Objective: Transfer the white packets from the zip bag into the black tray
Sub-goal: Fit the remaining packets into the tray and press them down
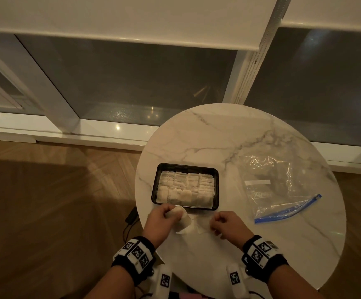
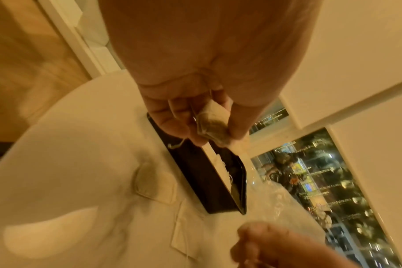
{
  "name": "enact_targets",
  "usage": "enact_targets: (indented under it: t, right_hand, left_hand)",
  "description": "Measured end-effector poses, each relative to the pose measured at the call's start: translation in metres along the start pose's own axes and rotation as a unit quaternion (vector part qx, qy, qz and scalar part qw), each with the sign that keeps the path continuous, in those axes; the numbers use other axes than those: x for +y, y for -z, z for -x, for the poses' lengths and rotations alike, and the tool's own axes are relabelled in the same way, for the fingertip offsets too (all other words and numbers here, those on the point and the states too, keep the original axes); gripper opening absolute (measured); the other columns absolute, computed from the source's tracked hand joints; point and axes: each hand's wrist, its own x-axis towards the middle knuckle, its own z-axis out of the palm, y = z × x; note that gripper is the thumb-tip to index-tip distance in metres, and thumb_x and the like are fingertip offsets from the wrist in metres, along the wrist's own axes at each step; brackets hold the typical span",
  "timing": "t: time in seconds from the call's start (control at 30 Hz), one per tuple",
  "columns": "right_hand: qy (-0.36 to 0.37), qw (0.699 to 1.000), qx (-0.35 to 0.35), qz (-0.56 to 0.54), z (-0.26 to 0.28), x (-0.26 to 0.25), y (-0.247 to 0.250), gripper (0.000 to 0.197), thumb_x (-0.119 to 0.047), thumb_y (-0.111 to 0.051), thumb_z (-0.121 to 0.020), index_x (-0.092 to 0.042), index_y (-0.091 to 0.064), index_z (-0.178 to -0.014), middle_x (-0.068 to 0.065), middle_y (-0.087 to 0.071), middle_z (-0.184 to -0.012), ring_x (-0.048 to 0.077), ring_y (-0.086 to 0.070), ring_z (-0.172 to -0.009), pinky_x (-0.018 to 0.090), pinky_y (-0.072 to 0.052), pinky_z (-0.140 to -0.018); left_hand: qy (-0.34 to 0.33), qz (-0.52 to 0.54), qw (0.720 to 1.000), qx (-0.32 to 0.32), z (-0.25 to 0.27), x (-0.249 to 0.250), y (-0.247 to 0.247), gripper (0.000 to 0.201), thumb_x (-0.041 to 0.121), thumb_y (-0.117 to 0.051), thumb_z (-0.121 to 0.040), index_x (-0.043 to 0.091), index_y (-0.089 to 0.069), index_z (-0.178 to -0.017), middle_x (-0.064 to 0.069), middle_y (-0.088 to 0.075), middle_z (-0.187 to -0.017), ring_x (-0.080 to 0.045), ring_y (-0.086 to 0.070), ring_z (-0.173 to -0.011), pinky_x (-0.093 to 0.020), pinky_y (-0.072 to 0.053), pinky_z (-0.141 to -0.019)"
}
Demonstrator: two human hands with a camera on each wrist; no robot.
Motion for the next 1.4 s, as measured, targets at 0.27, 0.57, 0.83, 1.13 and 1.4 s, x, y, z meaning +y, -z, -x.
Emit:
enact_targets:
  t: [0.27,0.57,0.83,1.13,1.4]
  right_hand:
    - [-0.039,0.990,0.030,0.132,-0.020,0.018,-0.022,0.042,-0.033,-0.078,-0.078,-0.022,-0.059,-0.113,-0.005,-0.060,-0.091,0.010,-0.057,-0.082,0.019,-0.041,-0.070]
    - [-0.023,0.989,0.107,0.102,-0.025,0.019,-0.030,0.052,-0.042,-0.084,-0.068,-0.029,-0.049,-0.104,-0.009,-0.059,-0.081,0.008,-0.057,-0.073,0.021,-0.041,-0.059]
    - [-0.008,0.991,0.124,0.042,-0.022,0.043,-0.021,0.048,-0.024,-0.078,-0.079,-0.028,-0.054,-0.121,-0.002,-0.052,-0.069,0.010,-0.051,-0.062,0.020,-0.044,-0.059]
    - [-0.004,0.993,0.121,0.019,-0.021,0.056,-0.015,0.048,-0.025,-0.076,-0.079,-0.031,-0.055,-0.121,-0.004,-0.053,-0.072,0.008,-0.053,-0.065,0.015,-0.040,-0.060]
    - [0.011,0.993,0.110,0.035,-0.025,0.061,-0.015,0.050,-0.026,-0.074,-0.080,-0.036,-0.057,-0.125,-0.006,-0.055,-0.076,0.007,-0.054,-0.068,0.013,-0.040,-0.061]
  left_hand:
    - [0.041,0.131,0.987,0.081,-0.006,0.000,0.030,0.011,0.016,-0.064,-0.095,0.009,-0.070,-0.100,-0.013,-0.072,-0.095,-0.025,-0.068,-0.086,-0.030,-0.058,-0.073]
    - [-0.095,-0.094,0.990,0.055,-0.038,0.038,0.016,0.011,0.032,-0.072,-0.088,0.025,-0.075,-0.096,0.011,-0.072,-0.084,-0.002,-0.065,-0.081,-0.018,-0.050,-0.075]
    - [-0.048,-0.213,0.976,-0.015,-0.083,0.058,-0.032,0.018,0.024,-0.074,-0.087,0.017,-0.069,-0.103,0.004,-0.065,-0.090,-0.013,-0.061,-0.087,-0.023,-0.049,-0.078]
    - [-0.029,-0.305,0.948,-0.087,-0.097,0.039,-0.049,0.016,0.013,-0.072,-0.088,0.012,-0.069,-0.104,0.001,-0.061,-0.086,-0.014,-0.058,-0.084,-0.021,-0.045,-0.076]
    - [-0.047,-0.363,0.928,-0.065,-0.099,0.041,-0.056,0.020,0.001,-0.065,-0.085,0.015,-0.068,-0.098,0.001,-0.062,-0.088,-0.018,-0.062,-0.086,-0.025,-0.052,-0.075]
